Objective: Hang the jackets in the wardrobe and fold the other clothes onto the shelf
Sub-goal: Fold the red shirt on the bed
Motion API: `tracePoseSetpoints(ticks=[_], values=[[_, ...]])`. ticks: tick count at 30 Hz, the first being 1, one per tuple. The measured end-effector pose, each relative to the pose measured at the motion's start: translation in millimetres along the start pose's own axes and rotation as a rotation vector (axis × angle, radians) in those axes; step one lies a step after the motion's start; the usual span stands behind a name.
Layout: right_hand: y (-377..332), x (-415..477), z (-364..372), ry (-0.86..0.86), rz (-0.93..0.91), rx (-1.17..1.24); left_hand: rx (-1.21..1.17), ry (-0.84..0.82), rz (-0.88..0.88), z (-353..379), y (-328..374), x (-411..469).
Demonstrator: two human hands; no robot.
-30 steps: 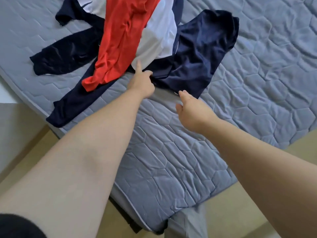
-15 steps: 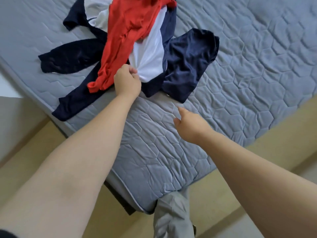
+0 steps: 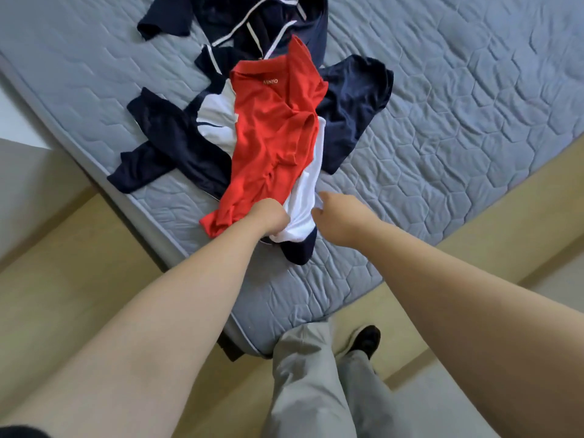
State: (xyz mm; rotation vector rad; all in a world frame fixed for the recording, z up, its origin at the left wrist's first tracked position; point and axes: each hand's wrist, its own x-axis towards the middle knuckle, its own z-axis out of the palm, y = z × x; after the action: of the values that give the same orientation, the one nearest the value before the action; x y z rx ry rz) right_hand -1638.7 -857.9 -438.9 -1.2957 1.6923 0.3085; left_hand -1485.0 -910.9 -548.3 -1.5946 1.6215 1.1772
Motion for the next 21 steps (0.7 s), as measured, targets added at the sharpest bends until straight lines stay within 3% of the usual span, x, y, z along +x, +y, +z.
tracePoseSetpoints(ticks=[3,8,11,16,21], values=[[7,5,24,0.024,0.049,0.037,0.056,0.127,0.014,14,-15,16],[25,12,59,0.034,0.077,0.054,0.297,-0.073,-0.046,39,-24,49],[38,12,73,-0.029,0.074,0.07,0.328,-0.088,-0.067,54,-30,64],[48,2,78,-0.032,0.078,0.084,-0.087,0.137,-0.121,63,-46,57],[39,-30,62,-0.008,0.07,0.088,-0.441,0.569,-0.042,31,-45,15]])
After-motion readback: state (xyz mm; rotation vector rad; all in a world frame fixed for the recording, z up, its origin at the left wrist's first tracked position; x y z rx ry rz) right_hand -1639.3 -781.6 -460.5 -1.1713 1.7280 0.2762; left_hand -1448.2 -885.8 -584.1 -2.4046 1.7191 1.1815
